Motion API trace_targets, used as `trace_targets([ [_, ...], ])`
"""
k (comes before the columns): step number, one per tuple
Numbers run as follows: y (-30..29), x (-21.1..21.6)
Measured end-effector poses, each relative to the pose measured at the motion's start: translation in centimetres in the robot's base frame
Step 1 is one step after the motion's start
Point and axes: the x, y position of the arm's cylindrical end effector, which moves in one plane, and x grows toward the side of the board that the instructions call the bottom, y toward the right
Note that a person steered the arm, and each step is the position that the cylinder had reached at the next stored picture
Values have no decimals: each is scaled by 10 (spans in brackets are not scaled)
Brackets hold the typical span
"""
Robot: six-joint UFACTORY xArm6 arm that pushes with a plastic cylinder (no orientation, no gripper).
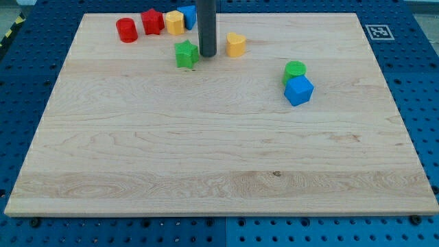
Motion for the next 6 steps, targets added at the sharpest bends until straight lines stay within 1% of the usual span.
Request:
trace_targets([
  [1,-15,-27],
  [2,-66,-14],
  [3,-96,14],
  [4,-50,28],
  [5,46,39],
  [6,101,70],
])
